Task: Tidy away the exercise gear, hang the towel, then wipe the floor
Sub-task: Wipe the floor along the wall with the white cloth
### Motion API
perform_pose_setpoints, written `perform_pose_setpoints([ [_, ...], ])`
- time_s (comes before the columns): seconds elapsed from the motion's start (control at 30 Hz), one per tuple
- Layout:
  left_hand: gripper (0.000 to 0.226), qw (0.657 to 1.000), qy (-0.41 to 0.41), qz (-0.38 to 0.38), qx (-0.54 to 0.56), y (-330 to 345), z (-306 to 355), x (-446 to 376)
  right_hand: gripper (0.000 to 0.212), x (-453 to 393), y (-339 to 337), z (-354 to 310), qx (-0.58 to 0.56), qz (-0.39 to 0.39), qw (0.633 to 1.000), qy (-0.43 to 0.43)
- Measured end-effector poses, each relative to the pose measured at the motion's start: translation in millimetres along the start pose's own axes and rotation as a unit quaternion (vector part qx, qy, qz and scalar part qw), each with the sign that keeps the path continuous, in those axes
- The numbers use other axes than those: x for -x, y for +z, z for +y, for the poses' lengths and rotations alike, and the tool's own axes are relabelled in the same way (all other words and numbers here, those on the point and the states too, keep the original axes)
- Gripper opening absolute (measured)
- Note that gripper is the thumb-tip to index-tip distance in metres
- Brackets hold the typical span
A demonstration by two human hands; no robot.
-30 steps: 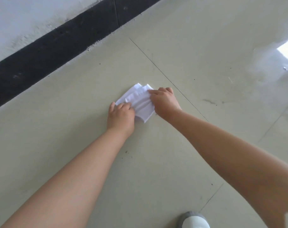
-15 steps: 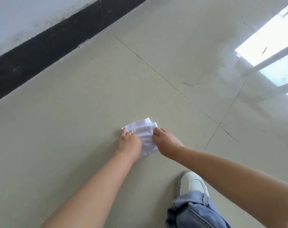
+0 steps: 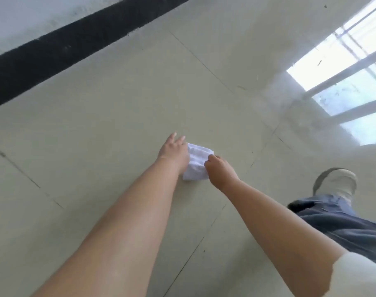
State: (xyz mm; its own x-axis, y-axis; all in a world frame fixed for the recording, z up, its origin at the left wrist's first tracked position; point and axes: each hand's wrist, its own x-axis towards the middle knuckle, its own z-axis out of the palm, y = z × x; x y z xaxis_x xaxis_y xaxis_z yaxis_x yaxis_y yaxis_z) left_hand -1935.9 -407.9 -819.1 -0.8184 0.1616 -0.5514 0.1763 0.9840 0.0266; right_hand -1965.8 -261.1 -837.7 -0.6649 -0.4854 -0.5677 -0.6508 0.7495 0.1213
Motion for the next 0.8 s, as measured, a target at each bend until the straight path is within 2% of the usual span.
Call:
perform_pose_setpoints([
  [0.1, 0.045, 0.995, -0.059, -0.015, 0.074, 10.1, 17.2, -14.7, 0.029, -23.0, 4.1, 23.9, 0.022, 0.001, 0.998, -0.053],
  [0.17, 0.043, 0.989, -0.069, -0.022, 0.127, 13.2, 31.3, -28.4, 0.019, -40.0, 2.7, 40.8, 0.046, 0.074, 0.984, -0.158],
  [0.2, 0.044, 0.988, -0.060, -0.025, 0.142, 13.2, 37.8, -36.5, 0.024, -45.6, -3.4, 49.1, 0.042, 0.085, 0.975, -0.203],
  [0.23, 0.046, 0.987, -0.051, -0.032, 0.149, 12.4, 43.9, -44.4, 0.030, -55.0, -6.0, 59.8, 0.064, 0.090, 0.965, -0.238],
  [0.27, 0.048, 0.987, -0.044, -0.045, 0.151, 11.9, 48.9, -51.1, 0.026, -63.7, -10.9, 68.2, 0.087, 0.054, 0.960, -0.259],
  [0.3, 0.050, 0.985, -0.050, -0.059, 0.155, 11.9, 53.5, -56.8, 0.020, -74.2, -13.9, 78.6, 0.127, 0.027, 0.948, -0.291],
  [0.33, 0.051, 0.982, -0.066, -0.072, 0.163, 11.6, 58.5, -62.1, 0.019, -84.0, -17.2, 89.0, 0.152, 0.042, 0.928, -0.336],
  [0.43, 0.054, 0.971, -0.134, -0.084, 0.181, 0.5, 78.0, -85.7, 0.032, -121.5, -29.3, 122.2, 0.163, 0.072, 0.887, -0.426],
  [0.5, 0.056, 0.959, -0.181, -0.078, 0.203, -20.4, 91.8, -115.6, 0.015, -148.5, -40.7, 153.0, 0.169, 0.110, 0.855, -0.477],
  [0.53, 0.057, 0.953, -0.202, -0.072, 0.216, -33.5, 95.1, -134.2, 0.012, -162.4, -50.9, 168.2, 0.160, 0.100, 0.855, -0.484],
  [0.57, 0.058, 0.946, -0.223, -0.062, 0.229, -47.2, 96.3, -154.9, 0.024, -177.8, -58.9, 184.7, 0.139, 0.074, 0.878, -0.452],
  [0.63, 0.059, 0.932, -0.260, -0.045, 0.247, -75.1, 92.7, -199.3, 0.037, -203.6, -74.8, 217.4, 0.110, 0.106, 0.910, -0.385],
  [0.7, 0.061, 0.929, -0.271, -0.053, 0.247, -104.1, 87.7, -242.7, 0.041, -220.4, -86.0, 251.1, 0.148, 0.164, 0.910, -0.350],
  [0.73, 0.064, 0.930, -0.268, -0.058, 0.247, -117.2, 86.9, -264.5, 0.042, -228.7, -87.9, 270.0, 0.166, 0.134, 0.923, -0.320],
  [0.8, 0.070, 0.933, -0.257, -0.056, 0.247, -139.5, 90.4, -305.0, 0.053, -244.0, -84.6, 308.6, 0.124, 0.077, 0.956, -0.256],
])
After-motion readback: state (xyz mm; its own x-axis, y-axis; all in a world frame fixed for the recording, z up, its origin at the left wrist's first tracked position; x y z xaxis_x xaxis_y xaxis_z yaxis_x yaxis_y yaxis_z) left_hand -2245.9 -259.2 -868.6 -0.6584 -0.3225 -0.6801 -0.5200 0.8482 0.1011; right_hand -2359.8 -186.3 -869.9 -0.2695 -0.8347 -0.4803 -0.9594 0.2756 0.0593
